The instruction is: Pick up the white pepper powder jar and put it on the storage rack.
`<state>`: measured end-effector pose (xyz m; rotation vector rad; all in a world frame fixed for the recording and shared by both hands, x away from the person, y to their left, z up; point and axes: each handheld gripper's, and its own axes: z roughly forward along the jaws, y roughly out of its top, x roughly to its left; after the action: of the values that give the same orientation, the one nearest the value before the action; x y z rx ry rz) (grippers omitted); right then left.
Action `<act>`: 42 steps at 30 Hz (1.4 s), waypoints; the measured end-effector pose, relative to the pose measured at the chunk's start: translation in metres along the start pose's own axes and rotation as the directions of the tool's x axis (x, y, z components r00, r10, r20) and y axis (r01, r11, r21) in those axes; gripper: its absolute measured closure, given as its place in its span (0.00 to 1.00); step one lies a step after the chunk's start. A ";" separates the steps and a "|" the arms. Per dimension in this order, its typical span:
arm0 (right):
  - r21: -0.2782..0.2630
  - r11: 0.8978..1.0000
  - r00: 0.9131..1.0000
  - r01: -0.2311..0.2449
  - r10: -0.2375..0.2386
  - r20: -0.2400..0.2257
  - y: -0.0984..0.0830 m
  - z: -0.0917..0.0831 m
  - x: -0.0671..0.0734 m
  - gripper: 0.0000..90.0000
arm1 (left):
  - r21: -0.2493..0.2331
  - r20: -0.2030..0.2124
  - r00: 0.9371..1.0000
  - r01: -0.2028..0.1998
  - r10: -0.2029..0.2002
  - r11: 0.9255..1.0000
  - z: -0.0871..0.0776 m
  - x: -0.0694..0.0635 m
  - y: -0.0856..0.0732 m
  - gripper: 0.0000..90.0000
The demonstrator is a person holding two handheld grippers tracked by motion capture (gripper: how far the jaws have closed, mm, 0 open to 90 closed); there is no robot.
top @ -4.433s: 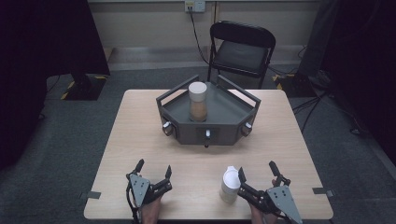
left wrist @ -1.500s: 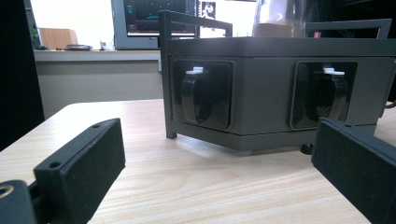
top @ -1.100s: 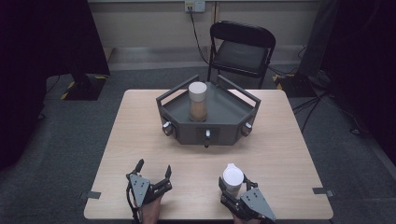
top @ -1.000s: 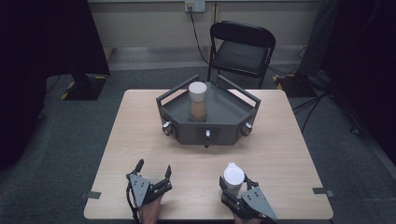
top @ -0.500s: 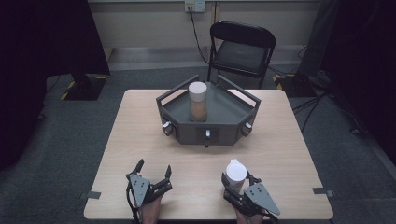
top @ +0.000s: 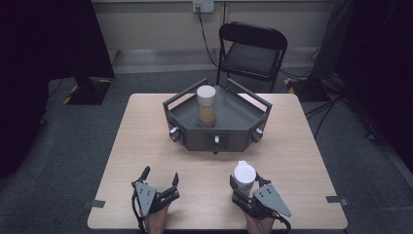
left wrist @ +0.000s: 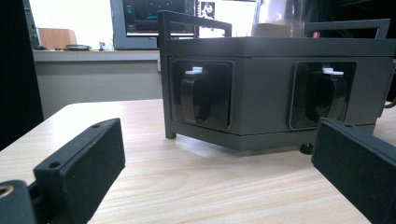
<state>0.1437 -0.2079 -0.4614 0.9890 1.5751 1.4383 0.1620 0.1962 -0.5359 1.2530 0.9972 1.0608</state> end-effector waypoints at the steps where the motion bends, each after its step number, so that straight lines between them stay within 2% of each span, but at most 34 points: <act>1: 0.000 1.000 1.000 -0.001 0.001 -0.001 0.001 0.001 0.000 0.33 | 0.000 0.000 1.000 0.000 0.000 1.000 0.000 0.000 0.000 0.02; 12: 0.009 1.000 1.000 -0.016 0.017 -0.013 0.015 0.009 -0.009 0.33 | 0.000 0.000 1.000 0.000 0.000 1.000 0.000 0.000 0.000 0.02; 42: 0.002 1.000 1.000 -0.010 0.010 -0.025 0.054 0.037 -0.024 0.33 | 0.001 -0.004 1.000 0.000 0.000 1.000 0.000 -0.001 0.000 0.03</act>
<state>0.1902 -0.2120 -0.4086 0.9842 1.5925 1.4613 0.1619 0.1956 -0.5358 1.2520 1.0003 1.0636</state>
